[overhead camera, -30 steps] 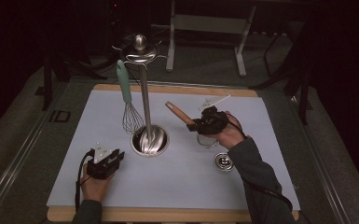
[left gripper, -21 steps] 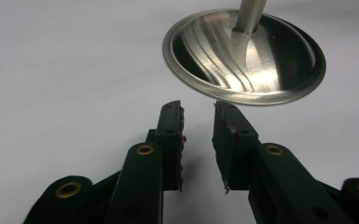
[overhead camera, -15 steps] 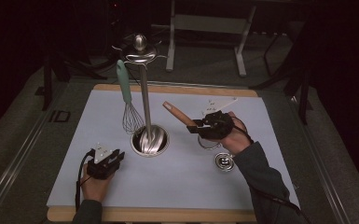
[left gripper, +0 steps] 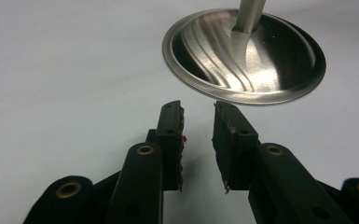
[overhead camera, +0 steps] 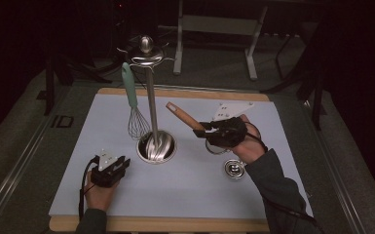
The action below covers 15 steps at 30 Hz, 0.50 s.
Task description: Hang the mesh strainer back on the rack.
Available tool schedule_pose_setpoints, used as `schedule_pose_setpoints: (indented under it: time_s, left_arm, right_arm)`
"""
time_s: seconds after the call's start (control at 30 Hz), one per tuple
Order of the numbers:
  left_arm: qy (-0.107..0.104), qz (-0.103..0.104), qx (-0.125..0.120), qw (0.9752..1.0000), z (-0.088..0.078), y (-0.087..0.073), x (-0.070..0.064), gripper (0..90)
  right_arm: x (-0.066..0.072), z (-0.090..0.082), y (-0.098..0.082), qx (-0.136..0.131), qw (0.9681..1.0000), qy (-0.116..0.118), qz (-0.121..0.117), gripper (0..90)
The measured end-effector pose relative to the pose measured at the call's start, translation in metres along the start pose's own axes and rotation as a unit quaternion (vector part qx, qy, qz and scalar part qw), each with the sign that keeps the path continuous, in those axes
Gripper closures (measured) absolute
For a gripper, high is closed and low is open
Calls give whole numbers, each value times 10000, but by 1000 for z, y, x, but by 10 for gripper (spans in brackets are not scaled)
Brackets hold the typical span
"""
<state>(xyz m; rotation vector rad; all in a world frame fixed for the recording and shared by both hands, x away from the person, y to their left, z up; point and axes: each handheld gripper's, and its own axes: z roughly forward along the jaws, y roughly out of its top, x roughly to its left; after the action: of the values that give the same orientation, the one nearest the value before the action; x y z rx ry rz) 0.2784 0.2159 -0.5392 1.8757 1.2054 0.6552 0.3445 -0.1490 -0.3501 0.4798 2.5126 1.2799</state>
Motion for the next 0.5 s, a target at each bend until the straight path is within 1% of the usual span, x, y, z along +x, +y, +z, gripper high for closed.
schedule_pose_setpoints:
  time_s: [0.13, 0.3, 0.43, 0.5]
  left_arm:
    - [1, 2, -6, 10000, 0, 0, 0, 728]
    - [15, 26, 6, 10000, 0, 0, -1, 728]
    - [7, 15, 1, 10000, 0, 0, 0, 729]
    - [2, 9, 2, 10000, 0, 0, 0, 729]
  right_arm:
    - [4, -6, 7, -96, 9999, -10, -81, 708]
    - [8, -13, 17, -235, 9996, 38, -151, 707]
    - [9, -17, 26, -381, 9991, 61, -182, 708]
    - [8, -17, 30, -397, 9990, 49, -194, 708]
